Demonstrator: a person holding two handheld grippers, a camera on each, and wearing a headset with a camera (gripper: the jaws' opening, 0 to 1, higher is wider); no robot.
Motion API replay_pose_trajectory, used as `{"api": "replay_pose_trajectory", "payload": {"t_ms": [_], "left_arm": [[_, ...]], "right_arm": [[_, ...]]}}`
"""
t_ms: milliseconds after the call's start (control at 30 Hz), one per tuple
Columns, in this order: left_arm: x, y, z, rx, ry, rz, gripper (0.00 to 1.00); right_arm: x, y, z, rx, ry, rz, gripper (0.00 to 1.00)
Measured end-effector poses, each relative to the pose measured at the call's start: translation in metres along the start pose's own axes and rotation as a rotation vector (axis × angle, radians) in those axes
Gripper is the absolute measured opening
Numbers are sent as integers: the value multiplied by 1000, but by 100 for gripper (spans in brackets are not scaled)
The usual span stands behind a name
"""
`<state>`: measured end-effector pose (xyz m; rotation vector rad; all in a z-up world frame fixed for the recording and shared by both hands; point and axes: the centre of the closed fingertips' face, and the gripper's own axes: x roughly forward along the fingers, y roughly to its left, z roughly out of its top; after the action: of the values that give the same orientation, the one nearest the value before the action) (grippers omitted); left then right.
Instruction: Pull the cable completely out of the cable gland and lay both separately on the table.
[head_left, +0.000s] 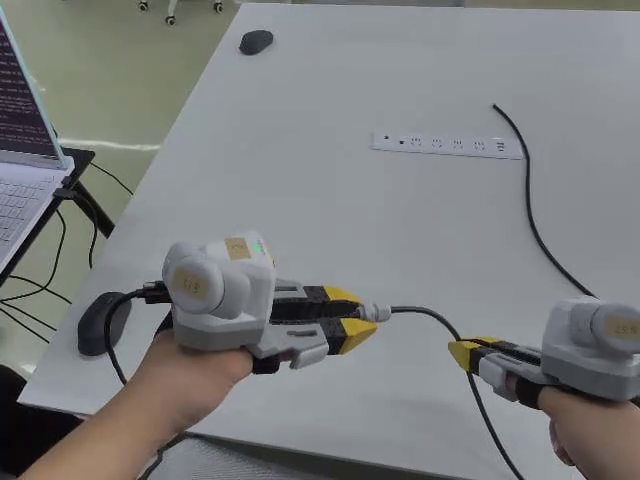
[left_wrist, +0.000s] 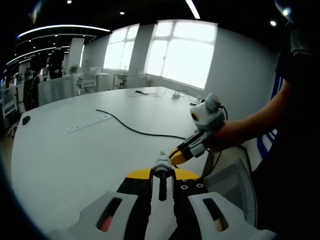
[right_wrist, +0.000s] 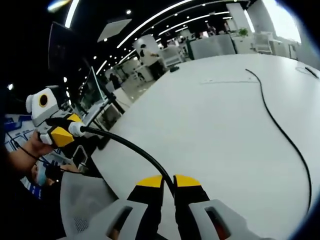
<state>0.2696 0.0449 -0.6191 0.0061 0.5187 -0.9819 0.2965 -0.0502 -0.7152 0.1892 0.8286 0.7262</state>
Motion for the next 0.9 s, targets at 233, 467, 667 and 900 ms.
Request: {"api": "replay_pose_trajectory", "payload": {"t_ms": [233, 467, 667, 900], "left_arm": [[0, 2, 3, 2, 3, 2, 15], [-1, -2, 0, 3, 9, -10, 15], [-3, -3, -3, -4, 13, -21, 15], [-7, -5, -3, -22, 7, -33, 14]], "right_arm": [[-5, 4, 4, -117, 25, -21, 11], [-9, 39, 30, -418, -15, 38, 27], [-7, 88, 45, -715, -49, 122, 29], [3, 101, 36, -826, -5, 126, 24]]}}
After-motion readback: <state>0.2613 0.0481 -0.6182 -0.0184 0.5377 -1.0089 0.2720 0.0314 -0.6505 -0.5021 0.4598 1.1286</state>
